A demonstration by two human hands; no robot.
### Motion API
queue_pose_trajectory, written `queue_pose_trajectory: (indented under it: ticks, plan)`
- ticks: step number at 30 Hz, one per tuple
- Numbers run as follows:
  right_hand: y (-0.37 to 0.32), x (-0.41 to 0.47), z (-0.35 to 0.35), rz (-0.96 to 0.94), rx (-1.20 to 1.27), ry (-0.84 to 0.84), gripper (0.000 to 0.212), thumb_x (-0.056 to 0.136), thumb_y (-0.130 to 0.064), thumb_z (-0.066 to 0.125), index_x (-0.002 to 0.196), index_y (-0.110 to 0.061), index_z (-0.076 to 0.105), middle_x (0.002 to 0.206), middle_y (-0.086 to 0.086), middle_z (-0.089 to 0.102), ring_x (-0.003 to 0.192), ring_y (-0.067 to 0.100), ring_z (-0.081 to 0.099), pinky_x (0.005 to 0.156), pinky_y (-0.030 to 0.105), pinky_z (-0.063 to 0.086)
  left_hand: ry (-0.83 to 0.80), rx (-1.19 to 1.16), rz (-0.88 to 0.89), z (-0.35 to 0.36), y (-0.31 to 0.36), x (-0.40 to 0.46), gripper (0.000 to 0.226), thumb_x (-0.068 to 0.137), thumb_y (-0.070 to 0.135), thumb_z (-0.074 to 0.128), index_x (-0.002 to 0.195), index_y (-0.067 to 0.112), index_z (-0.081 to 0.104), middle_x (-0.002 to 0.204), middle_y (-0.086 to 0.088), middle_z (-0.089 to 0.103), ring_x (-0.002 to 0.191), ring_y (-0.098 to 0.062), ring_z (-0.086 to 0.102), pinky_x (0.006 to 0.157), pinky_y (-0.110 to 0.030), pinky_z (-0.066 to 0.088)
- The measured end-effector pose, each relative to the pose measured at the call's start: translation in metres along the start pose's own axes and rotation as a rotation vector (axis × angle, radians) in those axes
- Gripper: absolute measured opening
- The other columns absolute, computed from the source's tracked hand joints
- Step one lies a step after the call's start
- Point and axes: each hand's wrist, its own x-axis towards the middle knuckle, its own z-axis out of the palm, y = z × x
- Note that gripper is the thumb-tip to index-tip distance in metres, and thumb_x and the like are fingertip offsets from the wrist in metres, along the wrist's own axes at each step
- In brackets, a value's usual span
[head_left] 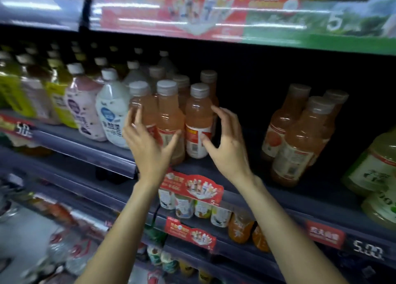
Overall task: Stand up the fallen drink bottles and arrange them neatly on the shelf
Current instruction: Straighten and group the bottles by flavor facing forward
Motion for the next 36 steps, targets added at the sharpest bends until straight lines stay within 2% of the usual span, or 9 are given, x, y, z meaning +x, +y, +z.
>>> queue_pose_trajectory:
  ticks: [3, 6, 11, 17, 20, 24, 28, 32, 36]
  plan:
    - [0.004, 0.010, 0.027, 0.082, 0.125, -0.040, 0.075, 0.083, -0.016, 0.071, 0.146, -0.020, 0.028, 0.144, 0.007, 0.032, 0.133, 0.014, 0.035, 0.103, 0.005, 0.025, -0.010, 0.099, -0.005, 0.006, -0.002, 0.005, 0.091, 0.073, 0.066, 0.064, 0.141, 0.009, 0.042, 0.146, -0.025, 0.029, 0.134, -0.035, 0.026, 0.109, -0.048, 0.024]
    - [0.005, 0.015, 0.036, 0.164, 0.286, 0.017, 0.066, 0.087, -0.019, 0.066, 0.141, -0.032, 0.031, 0.141, -0.001, 0.041, 0.126, 0.007, 0.045, 0.102, 0.023, 0.042, -0.002, 0.187, 0.026, 0.014, -0.001, 0.010, 0.089, 0.068, 0.072, 0.061, 0.135, 0.014, 0.050, 0.149, -0.025, 0.027, 0.137, -0.031, 0.018, 0.109, -0.049, 0.021]
    - [0.012, 0.024, 0.027, 0.207, 0.218, -0.003, 0.048, 0.091, -0.027, 0.061, 0.133, -0.024, 0.038, 0.114, -0.028, 0.045, 0.099, -0.026, 0.045, 0.080, 0.001, 0.041, 0.049, 0.131, 0.102, 0.018, -0.007, 0.014, 0.076, 0.069, 0.063, 0.069, 0.121, 0.010, 0.055, 0.144, -0.023, 0.034, 0.136, -0.033, 0.023, 0.107, -0.047, 0.021]
    - [0.013, 0.023, 0.026, 0.233, 0.240, -0.056, 0.056, 0.085, -0.027, 0.068, 0.126, -0.040, 0.032, 0.115, -0.033, 0.044, 0.103, -0.023, 0.046, 0.082, 0.008, 0.045, -0.015, -0.128, 0.219, 0.011, 0.003, -0.007, 0.066, 0.074, 0.045, 0.071, 0.128, 0.016, 0.046, 0.122, -0.008, 0.050, 0.113, -0.022, 0.050, 0.093, -0.032, 0.044]
    - [0.016, 0.019, 0.024, 0.243, 0.272, -0.107, 0.073, 0.082, -0.023, 0.071, 0.134, -0.042, 0.025, 0.125, -0.027, 0.042, 0.113, -0.010, 0.047, 0.092, 0.016, 0.045, -0.082, -0.204, 0.221, 0.008, 0.009, -0.010, 0.067, 0.076, 0.046, 0.072, 0.130, 0.017, 0.047, 0.121, -0.004, 0.053, 0.113, -0.016, 0.051, 0.095, -0.022, 0.041]
    - [0.018, 0.020, 0.021, 0.257, 0.255, -0.056, 0.076, 0.080, -0.021, 0.073, 0.139, -0.035, 0.027, 0.131, -0.011, 0.048, 0.118, 0.007, 0.052, 0.094, 0.033, 0.050, -0.164, -0.256, 0.180, 0.005, 0.014, -0.006, 0.072, 0.075, 0.050, 0.073, 0.131, 0.010, 0.051, 0.121, 0.000, 0.054, 0.115, -0.008, 0.049, 0.098, -0.014, 0.038]
    - [0.024, 0.013, 0.011, 0.276, 0.158, -0.010, 0.075, 0.083, -0.023, 0.071, 0.142, -0.035, 0.026, 0.134, -0.007, 0.049, 0.117, 0.008, 0.053, 0.092, 0.029, 0.049, -0.230, -0.337, 0.120, 0.004, 0.023, -0.008, 0.076, 0.073, 0.050, 0.075, 0.131, 0.006, 0.052, 0.122, 0.008, 0.051, 0.115, 0.004, 0.045, 0.097, -0.005, 0.033]
    - [0.027, 0.011, -0.012, 0.327, 0.276, -0.039, 0.056, 0.094, -0.027, 0.054, 0.144, -0.033, 0.029, 0.149, -0.002, 0.036, 0.131, 0.012, 0.042, 0.107, 0.032, 0.039, -0.291, -0.374, 0.165, 0.009, 0.038, -0.014, 0.076, 0.072, 0.052, 0.075, 0.129, 0.008, 0.053, 0.122, 0.006, 0.054, 0.115, 0.002, 0.047, 0.097, -0.006, 0.035]
    - [0.016, -0.028, -0.056, 0.273, 0.320, 0.127, 0.044, 0.095, -0.026, 0.051, 0.136, -0.033, 0.037, 0.140, -0.005, 0.046, 0.126, 0.004, 0.046, 0.100, 0.015, 0.039, -0.395, -0.476, 0.136, 0.022, 0.063, -0.022, 0.076, 0.069, 0.054, 0.075, 0.131, 0.015, 0.052, 0.124, 0.008, 0.056, 0.117, 0.001, 0.051, 0.097, -0.012, 0.040]
